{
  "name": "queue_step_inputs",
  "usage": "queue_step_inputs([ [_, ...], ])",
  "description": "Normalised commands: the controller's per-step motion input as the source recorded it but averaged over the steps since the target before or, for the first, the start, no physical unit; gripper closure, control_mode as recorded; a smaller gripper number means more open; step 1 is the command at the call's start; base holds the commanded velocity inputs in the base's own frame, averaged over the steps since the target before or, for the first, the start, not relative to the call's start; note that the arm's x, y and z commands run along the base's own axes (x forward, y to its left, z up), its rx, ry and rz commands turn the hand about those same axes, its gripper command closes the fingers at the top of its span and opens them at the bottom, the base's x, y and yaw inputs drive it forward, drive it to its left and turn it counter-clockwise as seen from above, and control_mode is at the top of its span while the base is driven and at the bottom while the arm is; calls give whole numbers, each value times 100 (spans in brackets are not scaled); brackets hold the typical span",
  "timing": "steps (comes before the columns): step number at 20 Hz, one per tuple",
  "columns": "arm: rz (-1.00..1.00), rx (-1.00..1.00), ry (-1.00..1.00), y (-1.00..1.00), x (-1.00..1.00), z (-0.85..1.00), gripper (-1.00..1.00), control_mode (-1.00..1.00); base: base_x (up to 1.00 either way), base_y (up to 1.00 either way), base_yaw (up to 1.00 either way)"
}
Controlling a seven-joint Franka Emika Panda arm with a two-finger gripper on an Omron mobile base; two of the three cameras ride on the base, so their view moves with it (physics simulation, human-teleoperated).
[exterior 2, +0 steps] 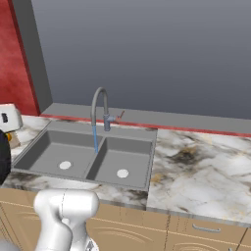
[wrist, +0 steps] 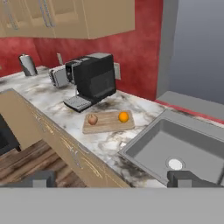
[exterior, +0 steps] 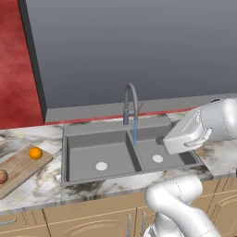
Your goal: Pick the peach, orange from the sink and place them on the cutting board to airdry. Then turn off the sink faucet.
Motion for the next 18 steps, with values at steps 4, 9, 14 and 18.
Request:
queue_step_inputs([
  [4, 7, 11, -1, -69, -54, 27, -100, -100, 0, 0, 0],
  [9, 6, 9, -1, -29, -53, 12, -100, -100, 0, 0, 0],
  [14, 0, 7, 1, 0, -14, -14, -100, -100, 0, 0, 0],
  [18, 0, 4, 0, -12, -11, -12, -100, -100, 0, 0, 0],
])
